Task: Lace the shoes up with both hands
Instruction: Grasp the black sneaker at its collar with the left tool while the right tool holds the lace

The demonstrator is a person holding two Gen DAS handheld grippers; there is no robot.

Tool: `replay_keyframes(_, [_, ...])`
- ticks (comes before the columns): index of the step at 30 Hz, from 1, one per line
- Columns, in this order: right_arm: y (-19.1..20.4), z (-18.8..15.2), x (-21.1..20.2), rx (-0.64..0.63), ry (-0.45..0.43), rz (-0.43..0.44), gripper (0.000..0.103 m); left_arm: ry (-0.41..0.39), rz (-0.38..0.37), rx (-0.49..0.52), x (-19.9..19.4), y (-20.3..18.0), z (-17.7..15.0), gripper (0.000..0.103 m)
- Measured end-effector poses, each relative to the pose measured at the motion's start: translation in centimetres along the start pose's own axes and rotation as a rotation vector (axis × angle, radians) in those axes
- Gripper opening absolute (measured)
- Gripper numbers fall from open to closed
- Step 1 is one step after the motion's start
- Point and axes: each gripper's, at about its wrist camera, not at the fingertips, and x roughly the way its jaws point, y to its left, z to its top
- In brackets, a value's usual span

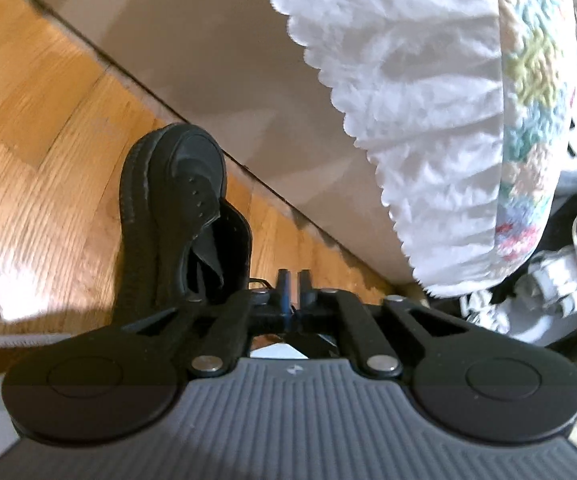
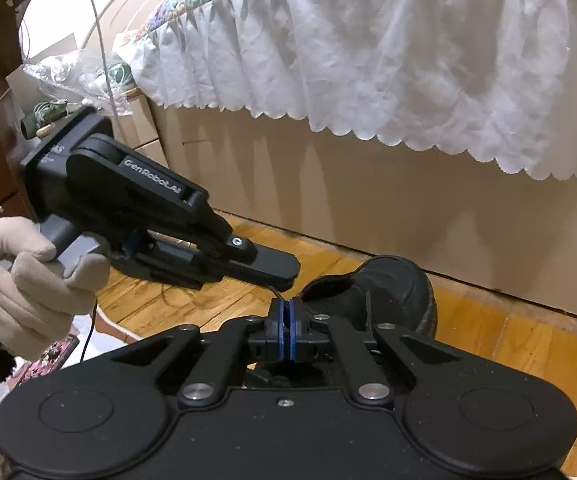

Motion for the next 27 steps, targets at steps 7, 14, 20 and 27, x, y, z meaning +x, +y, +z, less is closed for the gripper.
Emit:
replay_keyframes(7, [0.1, -0.3, 0.2, 0.019, -0.003, -0.002, 0.004, -0.001, -0.046, -0.126, 0.2, 2.0, -0.4, 0.004])
replay_keyframes(14, [0.2, -0.7, 0.4, 0.027, 0.006, -0.027, 0.004, 0.009, -0.072, -0.188, 0.6, 2.5, -0.8, 0.004])
replay_keyframes(20, [0.3, -0.8, 0.5, 0.023, 0.010, -0.032, 0.004, 0.023, -0.080, -0.181, 1.0, 2.3, -1.2, 0.008])
replay_keyframes(27, [0.7, -1.3, 0.3, -0.012, 0.010, -0.014, 0.007, 0.046, -0.055, -0.142, 1.3, 2.3, -1.5, 0.001])
